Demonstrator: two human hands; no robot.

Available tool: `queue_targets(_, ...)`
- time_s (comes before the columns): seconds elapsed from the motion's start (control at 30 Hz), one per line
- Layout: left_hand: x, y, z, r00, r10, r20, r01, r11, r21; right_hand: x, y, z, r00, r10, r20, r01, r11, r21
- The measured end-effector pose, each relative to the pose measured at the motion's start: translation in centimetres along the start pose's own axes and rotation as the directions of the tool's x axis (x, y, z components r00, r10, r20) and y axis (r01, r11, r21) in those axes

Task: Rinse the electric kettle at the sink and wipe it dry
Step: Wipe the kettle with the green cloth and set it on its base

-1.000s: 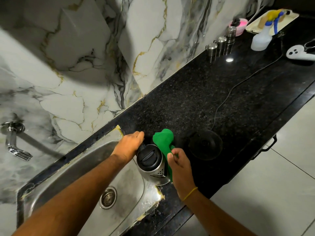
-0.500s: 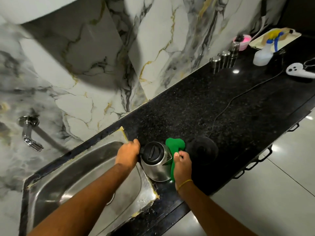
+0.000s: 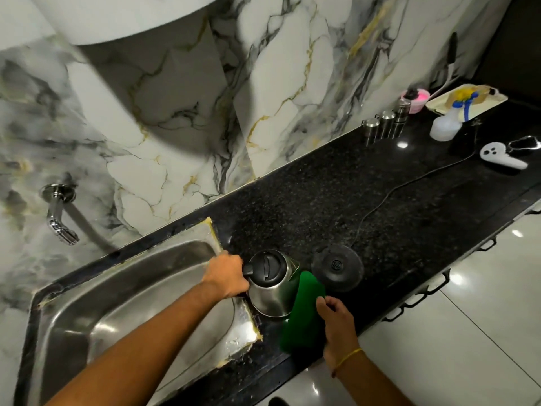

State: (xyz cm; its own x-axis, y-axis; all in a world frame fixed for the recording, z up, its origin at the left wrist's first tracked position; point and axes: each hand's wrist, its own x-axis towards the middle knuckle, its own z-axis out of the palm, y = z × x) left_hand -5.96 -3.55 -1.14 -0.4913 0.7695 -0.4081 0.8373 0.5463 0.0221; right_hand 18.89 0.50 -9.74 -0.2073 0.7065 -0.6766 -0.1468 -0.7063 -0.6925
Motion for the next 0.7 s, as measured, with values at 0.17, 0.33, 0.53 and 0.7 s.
queue_targets(0.17,0.5,-1.5,1.1,0.995,0.005,0.101,0.046,0.867,-0.496,0.9,-0.7,-1.4,0.997,0.065,0.033,-0.064,0.997,-0.036)
queue_targets(0.33,-0.5,-1.2,4.3,0.982,-0.133,-0.130,0.020,0.771,-0.637,2.6,-1.4,-0.8,0.991,0.114,0.077,-0.100,0.981,-0.167)
queue_targets(0.53,-1.9,-2.5,3.5,0.958,-0.244,-0.150,0.067,0.700,-0.711,4.0,-3.1,1.3,0.946,0.139,0.294,-0.024,0.931,-0.363)
queue_targets(0.7,-3.6,-3.5,-0.6,0.890,-0.392,-0.233,0.094,0.659,-0.747,5.8,-2.9,1.7,0.928,0.064,0.366,0.167,0.809,-0.564)
